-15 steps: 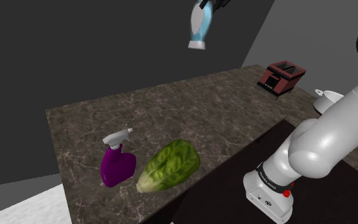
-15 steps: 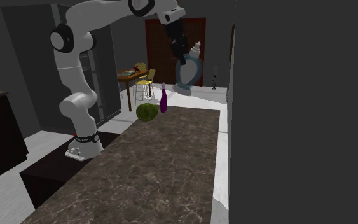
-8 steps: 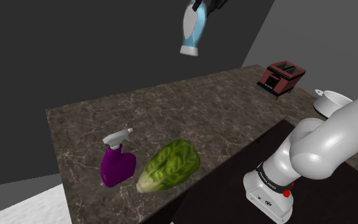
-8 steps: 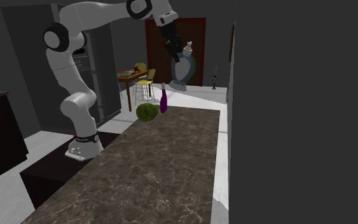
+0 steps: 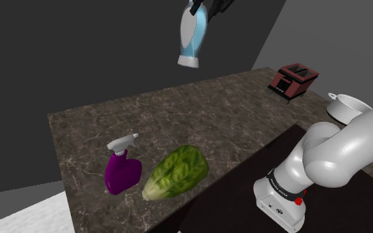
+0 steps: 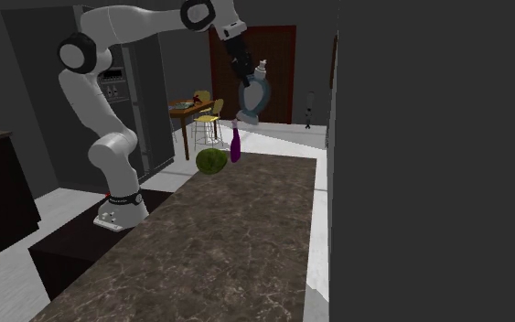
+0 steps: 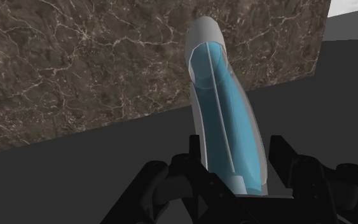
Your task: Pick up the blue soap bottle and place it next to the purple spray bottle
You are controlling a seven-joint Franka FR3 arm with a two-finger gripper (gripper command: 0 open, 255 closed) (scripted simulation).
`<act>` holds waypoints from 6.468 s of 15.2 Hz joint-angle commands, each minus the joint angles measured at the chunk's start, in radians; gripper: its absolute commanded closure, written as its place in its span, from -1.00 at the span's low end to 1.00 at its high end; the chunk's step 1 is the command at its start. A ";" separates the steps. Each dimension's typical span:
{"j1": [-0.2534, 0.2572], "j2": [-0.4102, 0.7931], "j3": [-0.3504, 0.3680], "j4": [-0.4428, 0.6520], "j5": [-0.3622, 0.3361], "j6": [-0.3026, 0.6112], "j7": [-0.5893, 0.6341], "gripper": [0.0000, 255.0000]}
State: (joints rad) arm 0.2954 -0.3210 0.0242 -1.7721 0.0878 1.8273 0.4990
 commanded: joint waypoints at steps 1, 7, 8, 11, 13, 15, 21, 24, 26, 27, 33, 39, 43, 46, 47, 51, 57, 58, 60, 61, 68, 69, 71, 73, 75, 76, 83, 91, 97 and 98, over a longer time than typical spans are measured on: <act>0.014 -0.005 0.037 0.003 -0.008 -0.003 0.053 1.00; 0.053 -0.016 0.146 -0.003 -0.028 0.001 0.204 1.00; 0.060 -0.014 0.164 0.001 -0.032 0.000 0.229 1.00; 0.078 -0.001 0.221 0.018 -0.045 -0.002 0.307 1.00; 0.090 0.013 0.260 0.035 -0.057 -0.005 0.359 1.00; 0.102 0.031 0.300 0.058 -0.071 -0.010 0.413 1.00; 0.107 0.010 0.306 -0.032 -0.066 0.059 0.422 1.00; 0.109 -0.003 0.306 -0.085 -0.062 0.100 0.422 1.00; 0.111 -0.011 0.305 -0.119 -0.060 0.127 0.421 1.00; 0.111 -0.014 0.306 -0.136 -0.059 0.140 0.421 1.00; 0.115 -0.029 0.307 -0.231 -0.054 0.221 0.422 1.00; 0.118 -0.036 0.311 -0.318 -0.051 0.301 0.425 1.00; 0.119 -0.036 0.315 -0.371 -0.051 0.354 0.428 1.00; 0.120 -0.034 0.318 -0.410 -0.051 0.395 0.431 1.00; 0.120 -0.032 0.319 -0.422 -0.051 0.408 0.432 1.00; 0.121 -0.025 0.324 -0.469 -0.053 0.463 0.437 1.00; 0.119 -0.007 0.334 -0.534 -0.059 0.545 0.448 1.00; 0.119 -0.003 0.336 -0.545 -0.061 0.559 0.450 1.00; 0.118 0.005 0.339 -0.564 -0.064 0.587 0.454 1.00; 0.117 0.010 0.341 -0.574 -0.066 0.601 0.456 1.00; 0.109 0.050 0.357 -0.636 -0.086 0.701 0.478 1.00; 0.107 0.056 0.359 -0.644 -0.090 0.715 0.482 1.00; 0.104 0.071 0.364 -0.659 -0.099 0.744 0.490 1.00; 0.098 0.091 0.371 -0.678 -0.113 0.782 0.503 1.00; 0.098 0.091 0.371 -0.678 -0.113 0.782 0.503 1.00; 0.098 0.091 0.371 -0.678 -0.113 0.782 0.503 1.00; 0.098 0.092 0.372 -0.677 -0.114 0.783 0.504 -1.00; 0.131 -0.029 0.342 -0.663 -0.051 0.652 0.458 -1.00; 0.132 -0.029 0.342 -0.663 -0.051 0.652 0.459 -1.00; 0.132 -0.029 0.342 -0.663 -0.051 0.652 0.459 -1.00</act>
State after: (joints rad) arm 0.4269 -0.3497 0.3658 -2.4350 0.0365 2.4797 0.9577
